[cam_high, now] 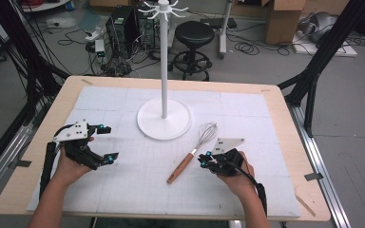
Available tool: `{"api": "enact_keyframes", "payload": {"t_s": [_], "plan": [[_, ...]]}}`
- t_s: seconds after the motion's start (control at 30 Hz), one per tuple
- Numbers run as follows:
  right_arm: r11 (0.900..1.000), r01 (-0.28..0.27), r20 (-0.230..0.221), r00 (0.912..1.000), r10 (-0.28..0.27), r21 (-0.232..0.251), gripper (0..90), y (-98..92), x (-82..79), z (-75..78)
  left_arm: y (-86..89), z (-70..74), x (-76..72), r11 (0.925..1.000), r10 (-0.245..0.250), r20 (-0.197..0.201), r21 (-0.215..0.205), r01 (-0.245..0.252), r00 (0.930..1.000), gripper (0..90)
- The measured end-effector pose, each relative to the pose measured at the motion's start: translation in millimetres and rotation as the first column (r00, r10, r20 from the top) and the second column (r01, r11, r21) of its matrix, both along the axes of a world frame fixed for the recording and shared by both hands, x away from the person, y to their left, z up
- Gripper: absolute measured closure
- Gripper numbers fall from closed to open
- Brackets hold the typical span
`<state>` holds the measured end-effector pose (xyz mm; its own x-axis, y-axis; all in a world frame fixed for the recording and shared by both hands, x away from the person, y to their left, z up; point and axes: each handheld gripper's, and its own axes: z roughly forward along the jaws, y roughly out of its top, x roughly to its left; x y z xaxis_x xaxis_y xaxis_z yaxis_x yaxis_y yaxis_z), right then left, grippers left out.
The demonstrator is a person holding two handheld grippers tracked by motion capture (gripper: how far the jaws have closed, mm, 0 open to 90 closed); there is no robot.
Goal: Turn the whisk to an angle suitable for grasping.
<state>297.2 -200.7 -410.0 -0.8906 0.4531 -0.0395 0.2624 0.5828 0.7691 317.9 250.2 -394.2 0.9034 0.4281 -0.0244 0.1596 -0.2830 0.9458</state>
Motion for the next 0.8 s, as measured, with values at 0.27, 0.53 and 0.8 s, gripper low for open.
{"api": "enact_keyframes", "payload": {"t_s": [0.27, 0.53, 0.8], "plan": [[0.995, -0.091, -0.018, 0.9958, 0.09, -0.034, 89.4, 31.3, -5.4, -9.3, -0.3, -0.7, 0.6, 1.0, 0.004, -0.003, 0.0, -0.004, 1.0, 1.7], [0.991, -0.134, -0.061, 0.9891, 0.134, 0.002, 89.4, 46.3, -6.5, -18.9, 0.6, 0.1, 0.4, 1.0, 0.004, 0.001, -0.004, -0.004, 1.0, 1.7], [0.987, -0.159, -0.08, 0.9845, 0.156, -0.026, 89.2, 72.6, -6.3, -28.8, 0.4, 0.9, 0.4, 1.0, 0.005, 0.001, -0.007, -0.005, 1.0, 1.7]]}}
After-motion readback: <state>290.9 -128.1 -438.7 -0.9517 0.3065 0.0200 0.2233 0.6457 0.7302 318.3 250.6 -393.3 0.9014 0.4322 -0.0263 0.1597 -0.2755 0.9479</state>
